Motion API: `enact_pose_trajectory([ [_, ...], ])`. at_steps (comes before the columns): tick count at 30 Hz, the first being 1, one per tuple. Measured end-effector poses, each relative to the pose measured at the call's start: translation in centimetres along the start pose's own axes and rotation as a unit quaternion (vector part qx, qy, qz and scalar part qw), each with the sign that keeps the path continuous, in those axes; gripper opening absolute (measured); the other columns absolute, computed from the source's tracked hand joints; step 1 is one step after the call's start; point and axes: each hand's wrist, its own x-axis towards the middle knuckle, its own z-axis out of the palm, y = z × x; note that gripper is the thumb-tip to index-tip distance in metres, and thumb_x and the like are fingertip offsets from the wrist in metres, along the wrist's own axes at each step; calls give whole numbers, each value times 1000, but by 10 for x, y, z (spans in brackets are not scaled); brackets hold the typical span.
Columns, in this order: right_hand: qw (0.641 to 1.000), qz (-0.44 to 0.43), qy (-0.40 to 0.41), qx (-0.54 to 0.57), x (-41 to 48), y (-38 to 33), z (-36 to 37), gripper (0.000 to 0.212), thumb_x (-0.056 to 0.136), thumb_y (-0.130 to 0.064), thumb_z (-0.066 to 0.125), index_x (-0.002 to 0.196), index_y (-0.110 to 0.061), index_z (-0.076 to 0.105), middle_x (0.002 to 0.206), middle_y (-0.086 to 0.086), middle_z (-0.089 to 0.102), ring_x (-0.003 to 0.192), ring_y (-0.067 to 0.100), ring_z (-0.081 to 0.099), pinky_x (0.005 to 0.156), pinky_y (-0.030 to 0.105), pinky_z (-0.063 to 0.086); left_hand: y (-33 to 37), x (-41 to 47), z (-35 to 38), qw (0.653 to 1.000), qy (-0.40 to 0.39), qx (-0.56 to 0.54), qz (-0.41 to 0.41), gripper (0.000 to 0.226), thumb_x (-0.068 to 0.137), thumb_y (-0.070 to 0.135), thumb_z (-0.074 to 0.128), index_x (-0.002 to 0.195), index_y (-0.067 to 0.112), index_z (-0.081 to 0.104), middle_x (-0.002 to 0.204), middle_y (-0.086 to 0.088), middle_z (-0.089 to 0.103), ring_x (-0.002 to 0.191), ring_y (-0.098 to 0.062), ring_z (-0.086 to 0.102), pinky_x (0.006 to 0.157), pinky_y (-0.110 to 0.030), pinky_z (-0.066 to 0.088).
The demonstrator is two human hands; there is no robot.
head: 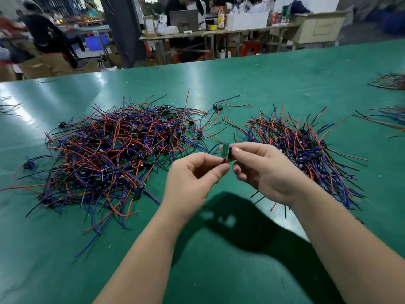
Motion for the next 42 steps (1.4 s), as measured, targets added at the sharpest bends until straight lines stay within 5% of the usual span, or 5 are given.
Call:
enact_pose_trajectory([
  [5,996,17,-42,72,0,-5,-6,25,72,-17,65,94,-18,77,96,6,70,70,11,61,57,16,49,7,-3,6,976,-55,-183,-108,12,72,23,64,72,15,73,65,5,67,47,-3,50,50,-14,43],
  [13,982,-14,-29,188,1,0,8,6,61,-15,70,59,-21,68,86,3,74,61,10,59,51,18,47,16,-7,11,823,-193,-402,-351,12,75,19,61,77,11,69,65,4,58,34,2,36,32,-10,35],
  [22,984,-6,163,68,10,5,4,46,51,-11,74,84,-15,43,71,5,70,59,11,63,51,15,43,4,-5,19,936,-6,-214,-279,9,84,13,67,93,13,68,82,0,74,67,-16,68,49,-23,53],
  [27,989,-23,141,-34,10,11,4,20,63,-10,77,79,-15,66,71,0,72,65,7,62,58,16,44,0,-7,24,966,43,-141,-213,8,76,14,76,81,14,70,72,0,73,56,-7,63,43,-16,44],
  [42,981,-70,132,-126,9,14,0,13,76,-6,74,66,-13,69,56,2,67,50,9,54,52,18,41,-6,-6,15,958,-91,-104,-250,9,72,10,78,66,12,71,62,-6,66,50,-11,58,49,-20,47],
])
